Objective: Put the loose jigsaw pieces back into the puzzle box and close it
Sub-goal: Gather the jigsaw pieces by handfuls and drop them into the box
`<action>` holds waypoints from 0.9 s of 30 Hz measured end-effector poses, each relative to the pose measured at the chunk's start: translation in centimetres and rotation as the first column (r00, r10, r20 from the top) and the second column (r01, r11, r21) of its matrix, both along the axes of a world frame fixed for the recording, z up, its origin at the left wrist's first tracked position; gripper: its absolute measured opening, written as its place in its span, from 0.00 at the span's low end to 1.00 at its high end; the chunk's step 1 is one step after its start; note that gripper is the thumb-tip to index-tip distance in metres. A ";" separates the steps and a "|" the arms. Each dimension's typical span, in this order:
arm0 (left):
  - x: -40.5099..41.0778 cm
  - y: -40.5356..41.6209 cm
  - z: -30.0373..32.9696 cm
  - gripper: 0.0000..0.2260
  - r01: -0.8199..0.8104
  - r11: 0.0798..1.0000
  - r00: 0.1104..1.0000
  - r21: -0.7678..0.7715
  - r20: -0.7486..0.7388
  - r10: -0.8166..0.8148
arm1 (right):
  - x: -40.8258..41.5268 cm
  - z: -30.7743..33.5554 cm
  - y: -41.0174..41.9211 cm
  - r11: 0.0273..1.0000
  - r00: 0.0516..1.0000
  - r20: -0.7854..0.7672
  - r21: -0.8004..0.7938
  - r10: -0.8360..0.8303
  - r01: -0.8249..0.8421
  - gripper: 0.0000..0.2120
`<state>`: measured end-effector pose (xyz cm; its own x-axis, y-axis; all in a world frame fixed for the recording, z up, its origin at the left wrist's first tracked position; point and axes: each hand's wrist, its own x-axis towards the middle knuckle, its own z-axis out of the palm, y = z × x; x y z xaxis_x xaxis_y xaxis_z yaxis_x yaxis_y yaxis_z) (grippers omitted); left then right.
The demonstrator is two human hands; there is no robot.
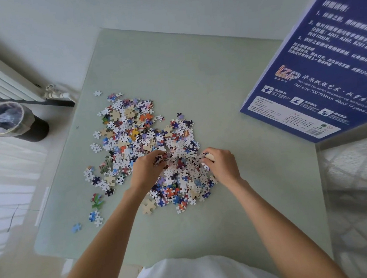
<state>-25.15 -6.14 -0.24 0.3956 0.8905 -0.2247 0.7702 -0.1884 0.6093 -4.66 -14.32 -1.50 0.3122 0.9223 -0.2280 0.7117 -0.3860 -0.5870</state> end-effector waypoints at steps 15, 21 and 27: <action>11.3 0.6 13.5 0.11 0.237 0.922 0.936 0.306 0.181 -0.301 | 12.7 19.3 -4.5 0.929 0.998 0.054 0.367 0.037 -0.054 0.04; 19.6 1.3 19.4 0.10 0.315 0.831 0.858 0.458 0.237 -0.456 | 21.1 31.4 -3.1 0.750 0.962 0.253 0.655 -0.103 -0.092 0.05; 25.1 2.7 25.8 0.11 0.244 0.757 0.800 0.607 0.315 -0.510 | 27.0 31.2 -0.1 0.720 0.876 0.439 0.672 -0.198 -0.174 0.07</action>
<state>-0.07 -3.44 25.53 0.6567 0.5637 0.5010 0.2361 -0.7845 0.5734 22.30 -14.46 29.69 0.2156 0.7539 0.6206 0.9545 -0.0288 -0.2967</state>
